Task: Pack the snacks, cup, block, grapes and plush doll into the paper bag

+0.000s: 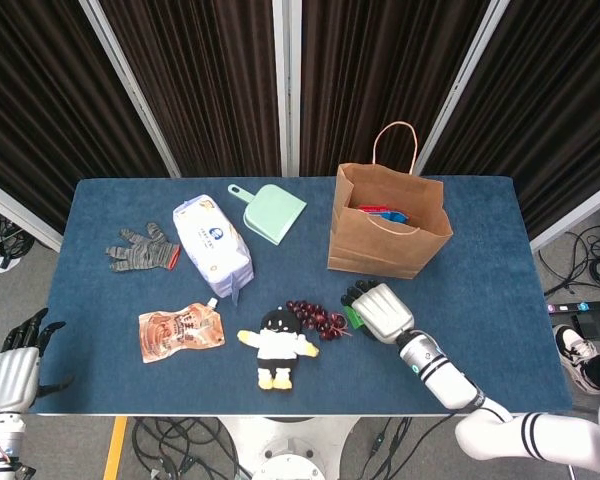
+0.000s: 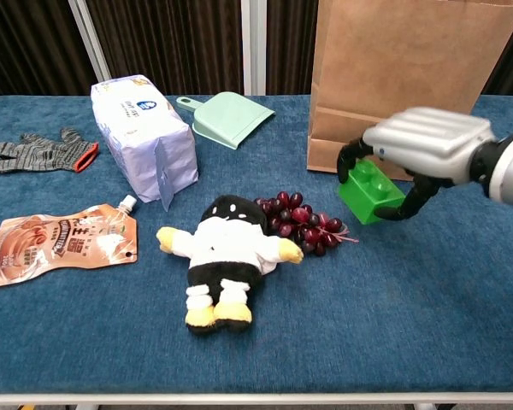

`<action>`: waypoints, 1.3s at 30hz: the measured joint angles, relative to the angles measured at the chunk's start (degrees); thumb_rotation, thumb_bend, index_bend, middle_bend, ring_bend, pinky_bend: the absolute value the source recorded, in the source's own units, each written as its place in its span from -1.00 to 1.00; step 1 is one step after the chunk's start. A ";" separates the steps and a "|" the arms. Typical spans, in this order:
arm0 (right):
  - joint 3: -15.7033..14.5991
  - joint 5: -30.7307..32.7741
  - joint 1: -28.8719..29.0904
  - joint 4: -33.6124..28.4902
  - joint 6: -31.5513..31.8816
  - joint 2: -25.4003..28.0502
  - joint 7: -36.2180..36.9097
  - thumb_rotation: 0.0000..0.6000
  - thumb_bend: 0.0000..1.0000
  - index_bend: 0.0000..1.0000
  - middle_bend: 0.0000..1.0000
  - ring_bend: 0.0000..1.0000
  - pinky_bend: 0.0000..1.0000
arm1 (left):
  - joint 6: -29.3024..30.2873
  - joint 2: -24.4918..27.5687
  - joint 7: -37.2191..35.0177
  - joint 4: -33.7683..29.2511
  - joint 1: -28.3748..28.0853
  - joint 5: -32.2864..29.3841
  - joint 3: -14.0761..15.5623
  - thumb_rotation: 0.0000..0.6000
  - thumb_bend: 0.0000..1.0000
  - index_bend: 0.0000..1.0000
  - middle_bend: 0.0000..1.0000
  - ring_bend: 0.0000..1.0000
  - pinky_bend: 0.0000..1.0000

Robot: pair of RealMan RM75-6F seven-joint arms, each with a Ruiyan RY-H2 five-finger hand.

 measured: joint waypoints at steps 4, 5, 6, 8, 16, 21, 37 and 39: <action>0.09 -7.63 -1.04 -5.87 4.17 4.55 4.37 1.00 -0.49 -0.31 -0.15 -0.54 -0.35 | 0.33 0.21 0.50 -0.63 0.02 0.20 0.02 1.00 -0.76 -0.46 -0.69 -0.78 -0.73; 0.20 -10.14 -1.36 -7.60 5.77 5.98 5.71 1.00 -0.49 -0.30 -0.14 -0.54 -0.35 | 0.41 0.28 0.62 -0.76 0.03 0.26 0.03 1.00 -0.76 -0.46 -0.69 -0.78 -0.73; 0.34 -12.01 -1.60 -8.90 7.06 7.08 6.72 1.00 -0.48 -0.30 -0.14 -0.54 -0.35 | 0.48 0.36 0.77 -0.91 0.03 0.32 0.03 1.00 -0.76 -0.46 -0.69 -0.78 -0.73; 0.97 -16.00 -2.10 -11.62 10.29 9.57 8.88 1.00 -0.48 -0.30 -0.14 -0.54 -0.35 | 0.60 0.55 1.05 -1.27 0.01 0.39 0.01 1.00 -0.76 -0.46 -0.69 -0.78 -0.73; 8.40 -19.99 -3.68 -15.86 20.27 15.00 13.44 1.00 -0.48 -0.30 -0.15 -0.54 -0.35 | 0.60 1.12 1.64 -2.25 -0.09 0.38 -0.02 1.00 -0.76 -0.46 -0.69 -0.78 -0.73; 12.69 -15.58 -4.26 -15.64 21.96 16.41 15.65 1.00 -0.48 -0.30 -0.15 -0.54 -0.35 | 0.86 1.12 1.69 -2.31 -0.07 0.67 0.06 1.00 -0.76 -0.46 -0.69 -0.78 -0.73; 21.07 4.42 -3.87 -5.93 17.97 15.00 19.66 1.00 -0.48 -0.36 -0.28 -0.59 -0.36 | 0.09 0.80 1.66 -2.10 -0.34 0.23 0.09 1.00 -0.76 -0.46 -0.69 -0.78 -0.73; 20.95 6.72 -3.35 -5.08 15.43 14.89 18.66 1.00 -0.48 -0.39 -0.31 -0.62 -0.39 | 0.05 0.76 1.69 -2.11 -0.37 0.20 0.10 1.00 -0.76 -0.46 -0.69 -0.78 -0.73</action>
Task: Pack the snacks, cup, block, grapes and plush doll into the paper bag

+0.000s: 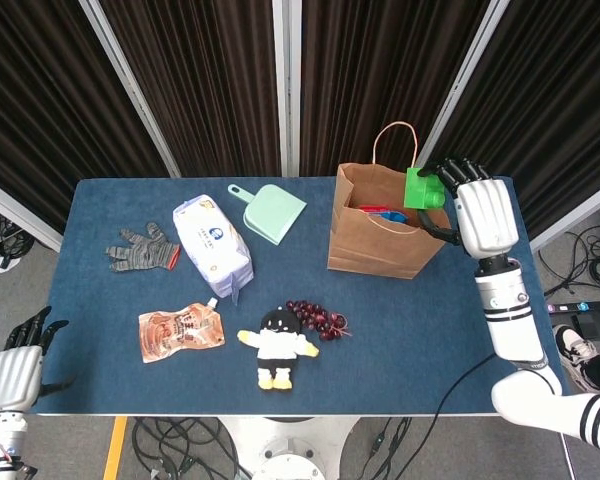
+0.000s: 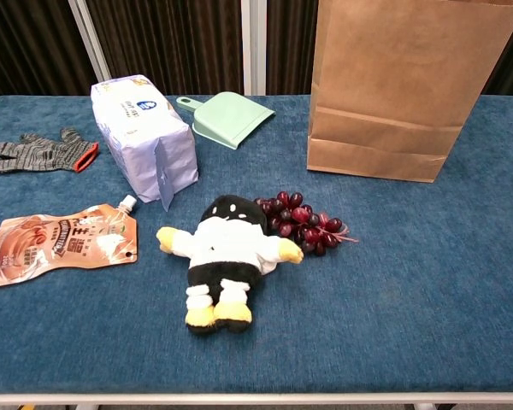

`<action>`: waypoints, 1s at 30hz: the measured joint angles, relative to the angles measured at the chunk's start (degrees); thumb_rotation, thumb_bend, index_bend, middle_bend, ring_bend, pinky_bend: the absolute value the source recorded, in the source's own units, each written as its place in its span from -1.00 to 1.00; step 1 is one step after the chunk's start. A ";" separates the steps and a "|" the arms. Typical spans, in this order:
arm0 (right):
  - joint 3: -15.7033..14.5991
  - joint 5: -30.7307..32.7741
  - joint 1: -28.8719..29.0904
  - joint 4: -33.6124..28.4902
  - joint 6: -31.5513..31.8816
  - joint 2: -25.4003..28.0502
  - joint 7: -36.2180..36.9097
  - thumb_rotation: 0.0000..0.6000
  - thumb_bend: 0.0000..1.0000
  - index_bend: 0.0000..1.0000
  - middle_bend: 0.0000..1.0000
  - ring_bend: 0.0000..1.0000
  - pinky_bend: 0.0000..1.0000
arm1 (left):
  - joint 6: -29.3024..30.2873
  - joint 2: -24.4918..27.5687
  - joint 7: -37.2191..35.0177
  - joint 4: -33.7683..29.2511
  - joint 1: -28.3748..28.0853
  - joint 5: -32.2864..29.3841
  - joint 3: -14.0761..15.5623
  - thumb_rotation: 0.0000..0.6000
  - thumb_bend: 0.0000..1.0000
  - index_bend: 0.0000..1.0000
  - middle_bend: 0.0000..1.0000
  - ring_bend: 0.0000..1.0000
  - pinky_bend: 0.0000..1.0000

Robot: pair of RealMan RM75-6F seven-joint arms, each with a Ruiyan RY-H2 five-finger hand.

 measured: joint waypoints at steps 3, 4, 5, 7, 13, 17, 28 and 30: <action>-0.31 2.74 1.04 1.81 -3.51 -0.55 -1.20 1.00 -0.48 -0.47 -0.37 -0.66 -0.43 | 0.07 0.02 -0.12 0.05 0.06 -0.01 0.03 1.00 -0.76 -0.46 -0.69 -0.78 -0.73; -0.39 3.47 1.38 2.48 -4.39 -0.82 -1.49 1.00 -0.48 -0.52 -0.40 -0.69 -0.46 | 0.11 0.04 -0.13 0.07 0.11 -0.05 0.04 1.00 -0.76 -0.46 -0.69 -0.78 -0.73; -0.53 4.34 1.81 3.33 -5.43 -1.17 -1.84 1.00 -0.48 -0.63 -0.48 -0.75 -0.51 | 0.13 0.06 -0.13 0.07 0.15 -0.11 0.05 1.00 -0.76 -0.46 -0.69 -0.78 -0.73; -0.83 5.38 2.29 3.99 -6.97 -1.42 -2.31 1.00 -0.51 -0.85 -0.63 -0.89 -0.64 | 0.11 0.10 -0.08 0.05 0.21 -0.28 0.05 1.00 -0.76 -0.46 -0.69 -0.78 -0.73; -2.23 6.61 3.20 3.70 -10.85 -0.58 -3.59 1.00 -0.61 -1.00 -0.86 -1.00 -0.90 | 0.05 0.15 -0.01 -0.13 0.28 -0.45 0.07 1.00 -0.76 -0.46 -0.69 -0.78 -0.73; -2.05 4.49 2.86 3.11 -9.32 -0.46 -1.85 1.00 -0.63 -1.00 -0.86 -1.00 -0.91 | 0.12 0.25 0.10 -0.16 0.31 -0.52 0.02 1.00 -0.76 -0.46 -0.69 -0.78 -0.73; -4.14 -16.58 0.88 0.81 -0.31 -1.11 9.17 1.00 -0.65 -1.00 -0.63 -1.00 -0.88 | -0.04 0.29 0.56 -0.44 -0.02 -0.39 -0.13 1.00 -0.76 -0.46 -0.69 -0.78 -0.73; -5.71 -21.92 0.58 0.20 1.45 -1.57 10.61 1.00 -0.65 -0.99 -0.63 -1.00 -0.86 | 0.02 0.31 0.60 -0.48 0.01 -0.36 -0.09 1.00 -0.76 -0.46 -0.69 -0.78 -0.73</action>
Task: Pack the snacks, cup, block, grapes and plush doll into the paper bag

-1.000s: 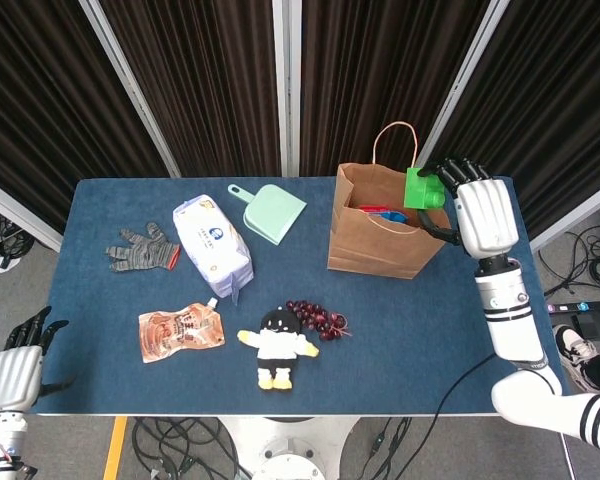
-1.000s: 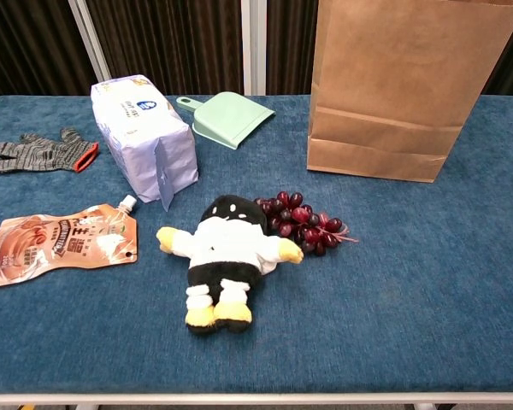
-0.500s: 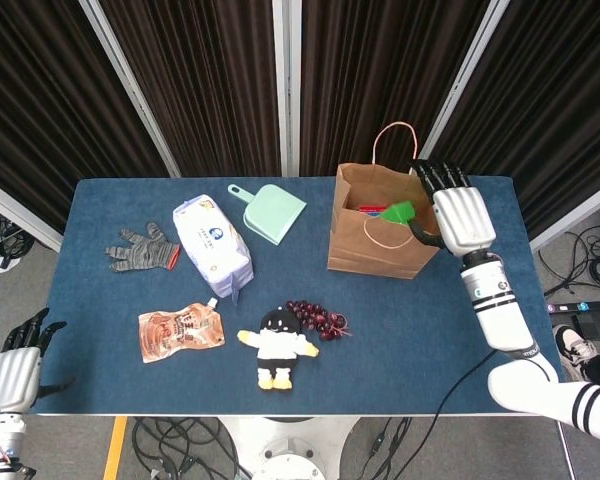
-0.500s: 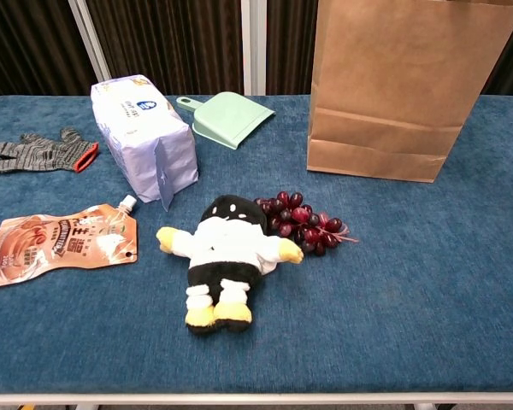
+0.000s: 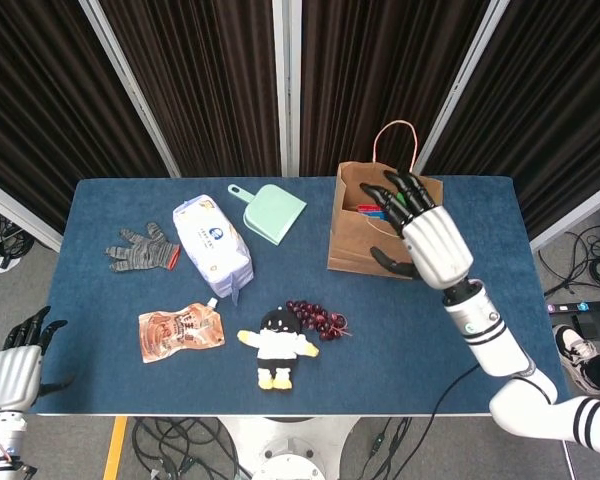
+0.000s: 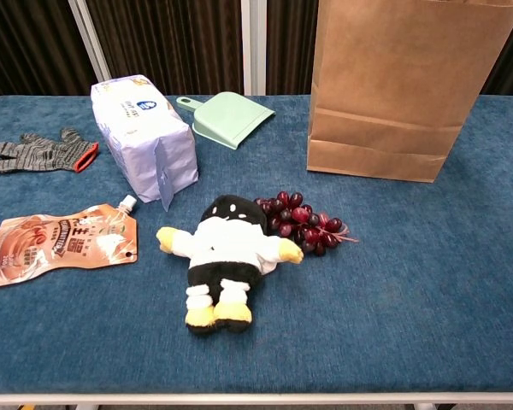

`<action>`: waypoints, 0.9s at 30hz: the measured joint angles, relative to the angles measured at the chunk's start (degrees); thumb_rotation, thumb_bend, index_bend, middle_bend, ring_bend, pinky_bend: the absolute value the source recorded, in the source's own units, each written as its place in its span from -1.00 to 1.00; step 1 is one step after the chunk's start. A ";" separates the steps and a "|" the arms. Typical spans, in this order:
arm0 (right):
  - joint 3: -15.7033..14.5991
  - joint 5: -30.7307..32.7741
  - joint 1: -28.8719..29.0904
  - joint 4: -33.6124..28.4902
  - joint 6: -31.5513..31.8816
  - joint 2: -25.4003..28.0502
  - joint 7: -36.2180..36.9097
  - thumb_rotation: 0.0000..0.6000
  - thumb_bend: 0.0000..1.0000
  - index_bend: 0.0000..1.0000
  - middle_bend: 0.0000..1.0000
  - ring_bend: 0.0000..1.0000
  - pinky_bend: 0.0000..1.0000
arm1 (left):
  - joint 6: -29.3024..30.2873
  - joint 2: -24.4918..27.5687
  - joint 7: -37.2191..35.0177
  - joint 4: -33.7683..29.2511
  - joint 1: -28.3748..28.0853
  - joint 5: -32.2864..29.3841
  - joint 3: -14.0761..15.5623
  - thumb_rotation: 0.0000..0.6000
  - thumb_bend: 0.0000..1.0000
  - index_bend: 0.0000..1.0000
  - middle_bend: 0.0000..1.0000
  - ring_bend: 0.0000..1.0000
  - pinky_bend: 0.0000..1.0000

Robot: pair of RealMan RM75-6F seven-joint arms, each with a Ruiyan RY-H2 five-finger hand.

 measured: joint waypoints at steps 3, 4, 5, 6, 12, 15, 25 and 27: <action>-3.36 -5.19 -0.19 -1.89 0.56 -0.37 0.75 1.00 -0.65 -0.98 -0.62 -1.00 -0.86 | 0.07 -0.02 -0.03 0.01 0.15 -0.17 0.05 1.00 -0.76 -0.46 -0.69 -0.78 -0.73; -4.37 -5.84 -0.15 -2.62 0.11 -0.38 0.71 1.00 -0.65 -0.98 -0.63 -1.00 -0.86 | 0.07 -0.03 -0.11 0.01 0.21 -0.23 0.06 1.00 -0.76 -0.46 -0.69 -0.78 -0.73; -5.38 -6.35 -0.03 -3.36 -0.89 -0.40 0.44 1.00 -0.65 -0.98 -0.62 -1.00 -0.85 | 0.07 -0.05 -0.15 0.04 0.25 -0.25 0.09 1.00 -0.76 -0.46 -0.69 -0.78 -0.73; -5.99 -6.64 0.09 -3.73 -1.86 -0.42 0.02 1.00 -0.65 -0.97 -0.62 -1.00 -0.83 | 0.08 -0.06 -0.18 0.07 0.26 -0.26 0.10 1.00 -0.76 -0.46 -0.69 -0.78 -0.73; -9.39 -7.24 1.30 -4.77 -8.78 -1.92 -6.02 1.00 -0.68 -0.89 -0.58 -0.91 -0.63 | 0.27 -0.13 -0.45 0.28 0.45 -0.20 0.21 1.00 -0.76 -0.46 -0.69 -0.78 -0.73; -10.25 -5.18 1.93 -4.28 -12.60 -3.51 -9.82 1.00 -0.75 -0.86 -0.58 -0.89 -0.56 | 0.05 -0.27 -0.64 0.52 0.38 -0.23 0.20 1.00 -0.76 -0.46 -0.69 -0.78 -0.73; -10.46 11.44 5.08 4.42 -24.35 -13.46 -19.53 1.00 -0.78 -0.85 -0.61 -0.89 -0.55 | -0.34 -0.41 -1.33 1.13 0.43 -0.53 0.23 1.00 -0.76 -0.46 -0.69 -0.78 -0.73; -10.45 14.08 5.85 7.12 -26.00 -15.76 -21.29 1.00 -0.78 -0.85 -0.63 -0.90 -0.55 | -0.42 -0.52 -1.41 1.22 0.47 -0.63 0.26 1.00 -0.76 -0.46 -0.69 -0.78 -0.73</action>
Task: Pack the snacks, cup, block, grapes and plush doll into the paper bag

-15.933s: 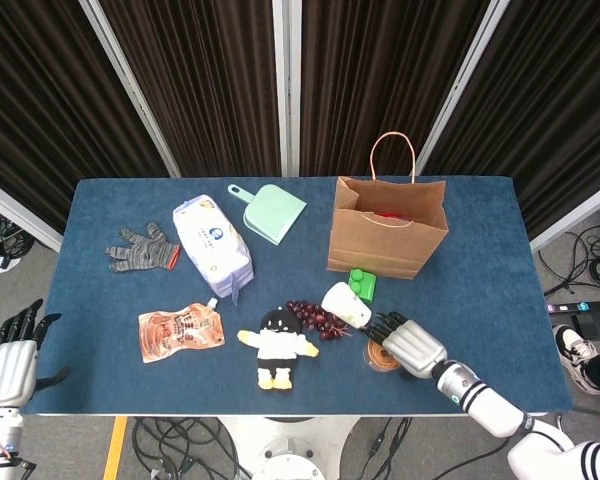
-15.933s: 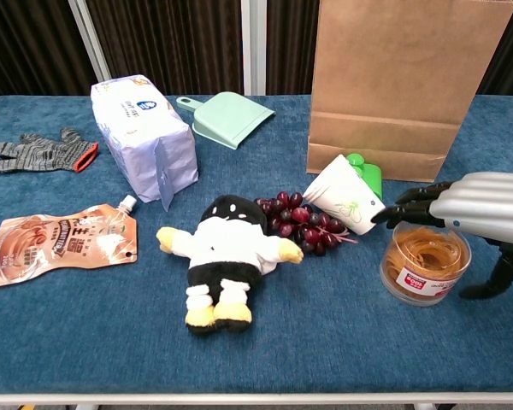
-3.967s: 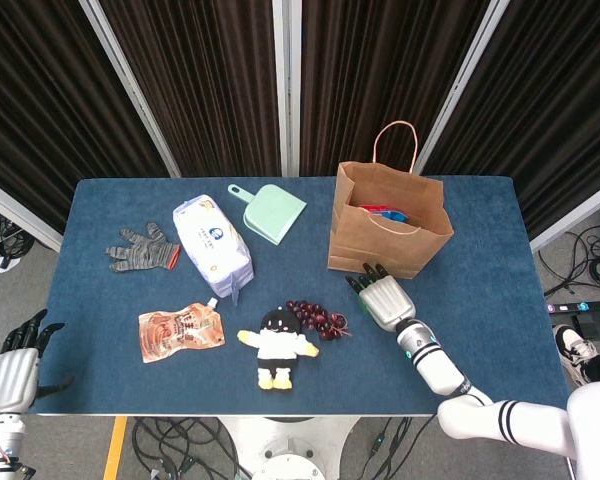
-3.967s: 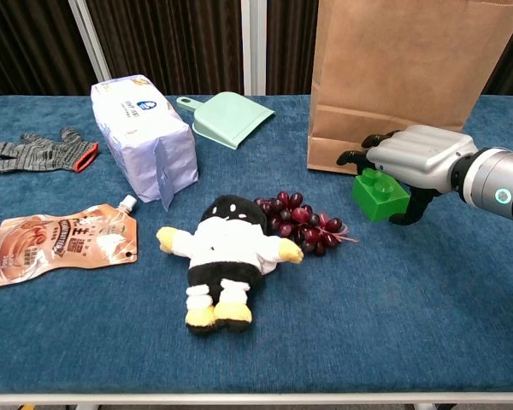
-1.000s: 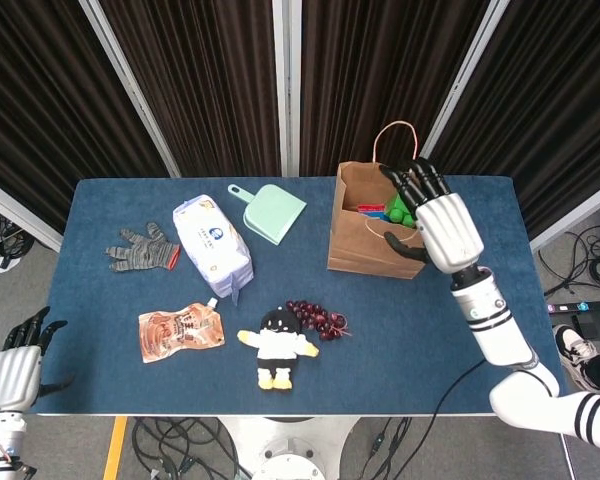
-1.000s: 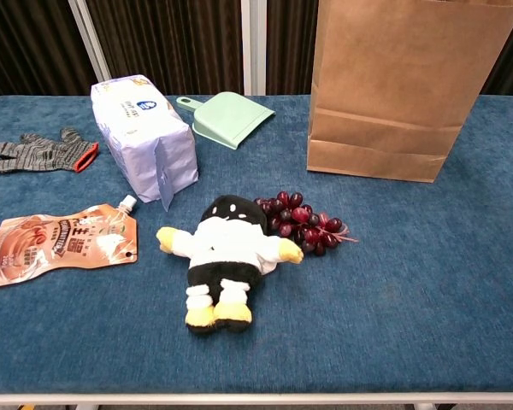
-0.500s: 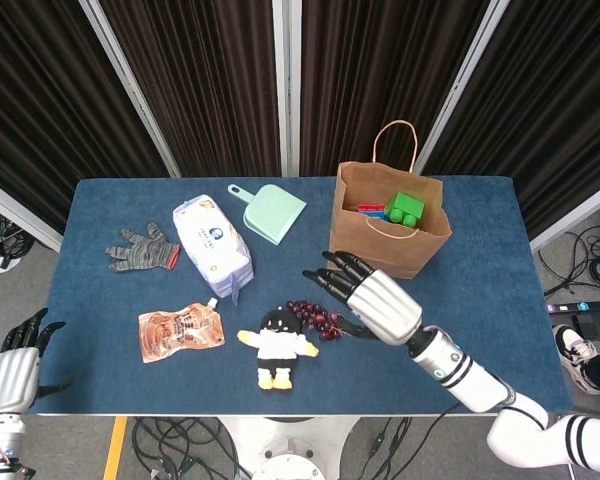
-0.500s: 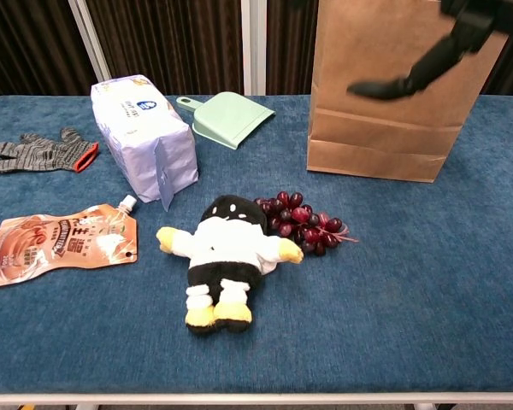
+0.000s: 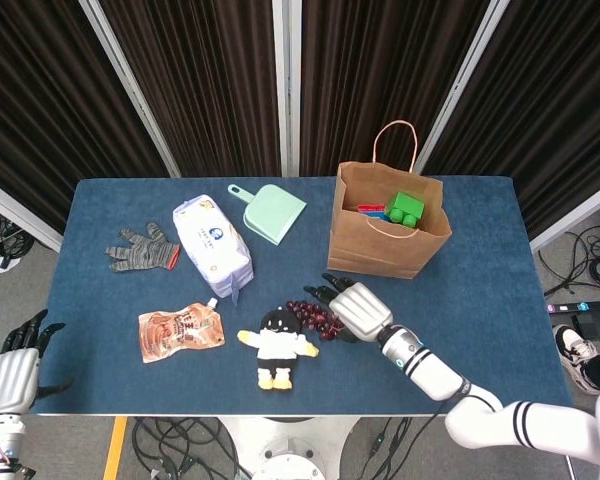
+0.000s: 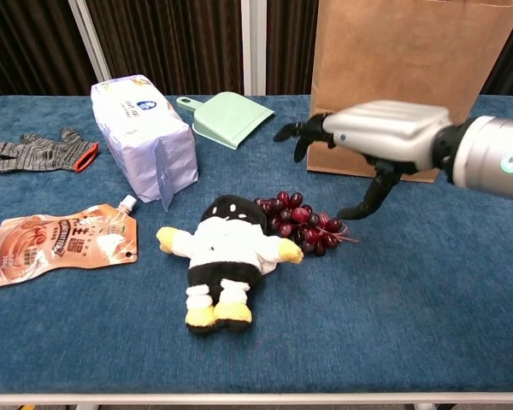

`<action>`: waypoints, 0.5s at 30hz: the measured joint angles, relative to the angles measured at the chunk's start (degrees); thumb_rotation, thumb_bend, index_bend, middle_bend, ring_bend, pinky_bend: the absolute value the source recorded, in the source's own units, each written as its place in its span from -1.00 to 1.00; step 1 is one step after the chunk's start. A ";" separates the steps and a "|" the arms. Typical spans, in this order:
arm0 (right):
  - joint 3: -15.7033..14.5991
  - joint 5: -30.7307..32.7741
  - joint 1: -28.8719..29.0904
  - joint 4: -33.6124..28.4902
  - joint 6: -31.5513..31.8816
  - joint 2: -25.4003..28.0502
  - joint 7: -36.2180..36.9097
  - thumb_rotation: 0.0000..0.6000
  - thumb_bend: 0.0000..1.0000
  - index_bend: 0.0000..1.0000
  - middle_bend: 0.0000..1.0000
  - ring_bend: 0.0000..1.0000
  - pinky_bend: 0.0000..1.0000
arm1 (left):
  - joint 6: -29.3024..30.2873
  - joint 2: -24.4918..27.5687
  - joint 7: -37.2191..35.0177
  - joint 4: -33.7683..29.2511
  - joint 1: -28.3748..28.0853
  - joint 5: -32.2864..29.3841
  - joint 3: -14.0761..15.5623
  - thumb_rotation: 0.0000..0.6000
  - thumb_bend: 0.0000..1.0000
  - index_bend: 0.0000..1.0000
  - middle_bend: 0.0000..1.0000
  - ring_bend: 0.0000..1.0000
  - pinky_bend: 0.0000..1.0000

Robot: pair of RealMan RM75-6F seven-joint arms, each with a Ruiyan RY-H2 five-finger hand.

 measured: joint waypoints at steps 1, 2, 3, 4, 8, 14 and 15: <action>-0.05 0.98 0.33 1.11 -0.72 -0.99 -0.65 1.00 -0.79 -0.85 -0.64 -0.90 -0.54 | 0.00 -0.14 -0.08 0.10 0.02 0.00 0.01 1.00 -0.76 -0.46 -0.69 -0.78 -0.73; -0.15 2.15 0.75 2.49 -1.61 -2.24 -1.42 1.00 -0.79 -0.86 -0.65 -0.91 -0.54 | -0.04 -0.24 -0.17 0.19 0.03 0.00 0.03 1.00 -0.76 -0.46 -0.69 -0.78 -0.73; -0.23 2.86 1.04 3.48 -2.12 -3.10 -1.97 1.00 -0.80 -0.86 -0.66 -0.92 -0.55 | -0.12 -0.31 -0.25 0.28 0.03 0.00 0.06 1.00 -0.76 -0.46 -0.69 -0.78 -0.73; -0.31 3.37 1.30 4.44 -2.47 -3.94 -2.49 1.00 -0.81 -0.87 -0.67 -0.93 -0.56 | -0.22 -0.38 -0.29 0.39 0.00 0.03 0.10 1.00 -0.76 -0.46 -0.69 -0.78 -0.73; -0.55 4.87 2.48 8.30 -3.54 -7.68 -4.16 1.00 -0.85 -0.89 -0.70 -0.96 -0.59 | -0.14 -0.30 -0.46 0.46 0.08 -0.01 0.09 1.00 -0.76 -0.46 -0.69 -0.78 -0.73; -0.55 5.57 3.55 11.23 -4.24 -10.79 -3.99 1.00 -0.83 -0.89 -0.71 -0.96 -0.59 | -0.26 -0.18 -0.78 0.63 0.34 -0.51 0.06 1.00 -0.76 -0.46 -0.69 -0.78 -0.73; -0.53 5.76 3.69 11.62 -4.43 -11.16 -3.90 1.00 -0.81 -0.89 -0.70 -0.96 -0.59 | -0.26 -0.18 -0.84 0.65 0.35 -0.50 0.06 1.00 -0.76 -0.46 -0.69 -0.78 -0.73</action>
